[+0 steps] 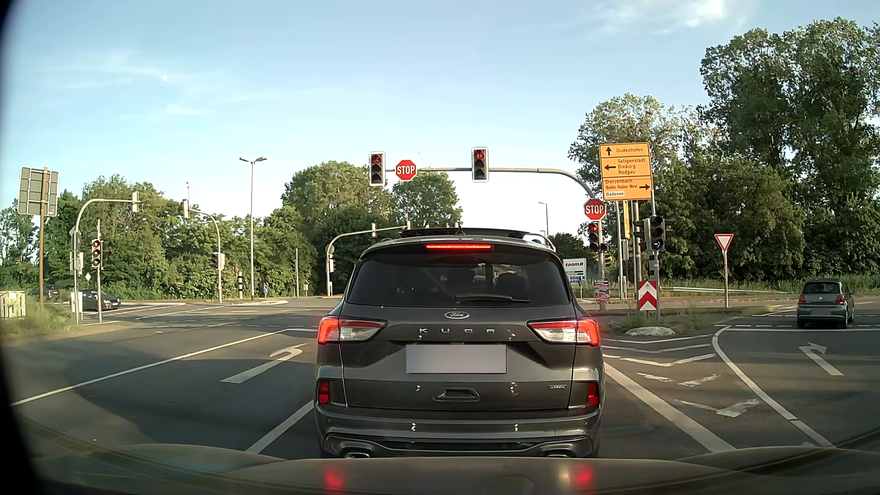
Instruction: Follow the waypoints while adhering to traffic rules and regulations
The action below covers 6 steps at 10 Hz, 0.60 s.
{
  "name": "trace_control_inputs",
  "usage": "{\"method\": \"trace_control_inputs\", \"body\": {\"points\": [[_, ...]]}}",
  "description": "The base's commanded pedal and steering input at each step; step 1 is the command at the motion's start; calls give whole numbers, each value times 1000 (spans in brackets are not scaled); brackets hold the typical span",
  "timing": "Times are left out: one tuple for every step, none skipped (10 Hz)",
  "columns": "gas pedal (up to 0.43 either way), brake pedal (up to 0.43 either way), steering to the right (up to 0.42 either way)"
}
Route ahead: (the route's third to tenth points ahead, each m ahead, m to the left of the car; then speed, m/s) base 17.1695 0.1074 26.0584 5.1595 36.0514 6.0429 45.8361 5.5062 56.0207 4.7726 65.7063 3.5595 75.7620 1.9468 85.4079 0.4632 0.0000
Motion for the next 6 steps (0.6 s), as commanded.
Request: {"method": "trace_control_inputs", "body": {"points": [[0,287,4],[0,280,4],[0,287,4],[0,287,4],[0,287,4],[0,287,5]]}}
